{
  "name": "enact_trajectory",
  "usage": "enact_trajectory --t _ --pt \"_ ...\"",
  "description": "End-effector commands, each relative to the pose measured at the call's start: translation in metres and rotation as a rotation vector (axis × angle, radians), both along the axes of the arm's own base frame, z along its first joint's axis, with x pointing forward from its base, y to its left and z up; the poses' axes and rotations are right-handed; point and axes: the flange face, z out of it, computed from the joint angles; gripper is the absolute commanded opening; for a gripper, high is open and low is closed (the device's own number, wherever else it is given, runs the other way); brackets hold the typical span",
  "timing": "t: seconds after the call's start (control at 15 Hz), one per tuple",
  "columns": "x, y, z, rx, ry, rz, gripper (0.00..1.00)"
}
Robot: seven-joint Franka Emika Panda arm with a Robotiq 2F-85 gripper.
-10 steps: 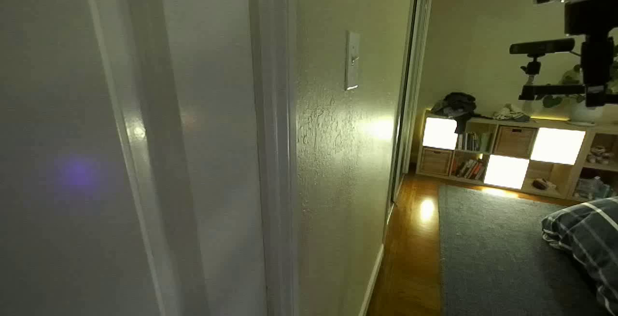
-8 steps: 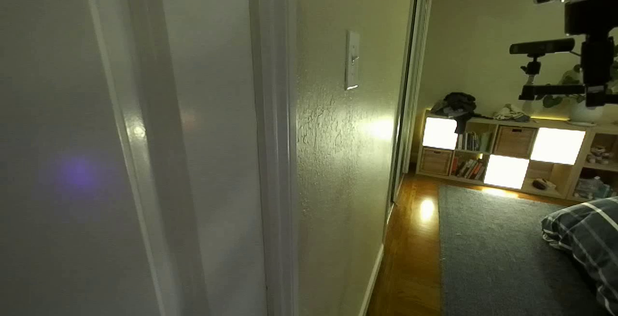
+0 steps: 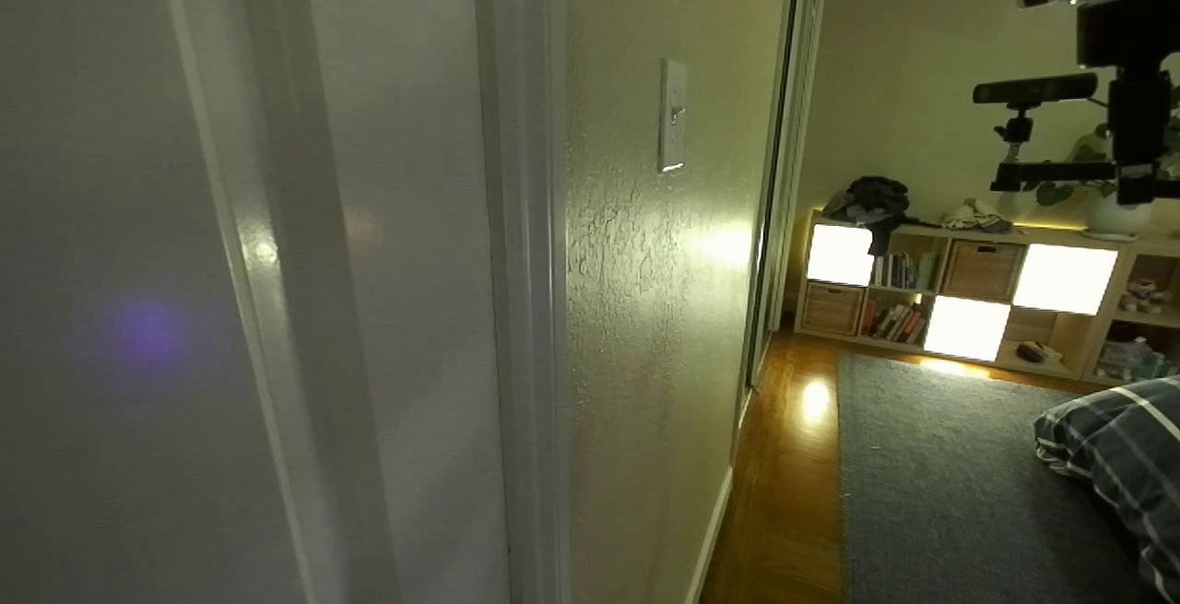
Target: Turn off the light
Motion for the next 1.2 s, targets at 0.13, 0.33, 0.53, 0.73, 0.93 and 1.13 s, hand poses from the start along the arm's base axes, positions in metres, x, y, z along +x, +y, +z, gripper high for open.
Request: enact_trajectory --t 0.13,0.33,0.53,0.73,0.93,1.13 --pt "0.018 0.012 -0.005 0.041 -0.043 0.029 1.0" --pt "0.04 0.024 -0.01 0.08 -0.111 0.053 1.0" --pt "0.066 0.029 -0.015 0.118 -0.177 0.065 1.0" --pt "0.092 0.031 -0.011 0.166 -0.272 0.073 1.0" --pt "0.114 0.033 -0.006 0.196 -0.347 0.093 1.0" --pt "0.114 0.036 -0.006 0.185 -0.34 0.093 1.0"
